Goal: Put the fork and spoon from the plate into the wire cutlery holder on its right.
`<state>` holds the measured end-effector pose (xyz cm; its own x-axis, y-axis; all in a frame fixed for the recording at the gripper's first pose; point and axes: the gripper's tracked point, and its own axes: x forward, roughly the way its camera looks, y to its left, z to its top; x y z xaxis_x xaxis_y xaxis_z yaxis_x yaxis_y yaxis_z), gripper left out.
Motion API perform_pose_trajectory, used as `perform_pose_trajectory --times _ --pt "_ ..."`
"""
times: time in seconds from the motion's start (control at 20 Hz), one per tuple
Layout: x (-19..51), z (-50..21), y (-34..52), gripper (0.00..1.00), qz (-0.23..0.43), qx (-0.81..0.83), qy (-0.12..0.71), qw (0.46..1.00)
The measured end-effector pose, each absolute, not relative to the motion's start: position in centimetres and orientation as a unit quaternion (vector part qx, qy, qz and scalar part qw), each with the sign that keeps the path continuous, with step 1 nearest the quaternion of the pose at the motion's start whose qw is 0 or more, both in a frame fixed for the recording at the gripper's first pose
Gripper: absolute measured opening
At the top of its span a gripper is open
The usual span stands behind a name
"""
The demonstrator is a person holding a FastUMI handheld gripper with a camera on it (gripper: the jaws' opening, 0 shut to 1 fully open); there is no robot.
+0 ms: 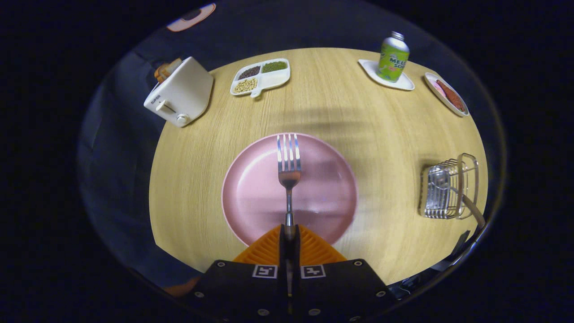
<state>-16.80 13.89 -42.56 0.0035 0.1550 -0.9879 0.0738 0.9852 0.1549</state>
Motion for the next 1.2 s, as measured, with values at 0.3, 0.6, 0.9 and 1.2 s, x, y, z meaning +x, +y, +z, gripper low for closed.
perform_pose_trajectory --times 0.3,0.6,0.9,1.2 --pt "-17.3 -38.9 3.3 0.05 -0.022 0.074 0.698 0.712" --pt "-19.5 -37.7 -4.1 0.04 -0.045 0.057 0.72 0.69" --pt "-20.4 -37.7 -7.5 0.05 -0.032 0.035 0.754 0.656" --pt "-21.1 -38.3 -8.2 0.07 -0.011 0.034 0.794 0.606"
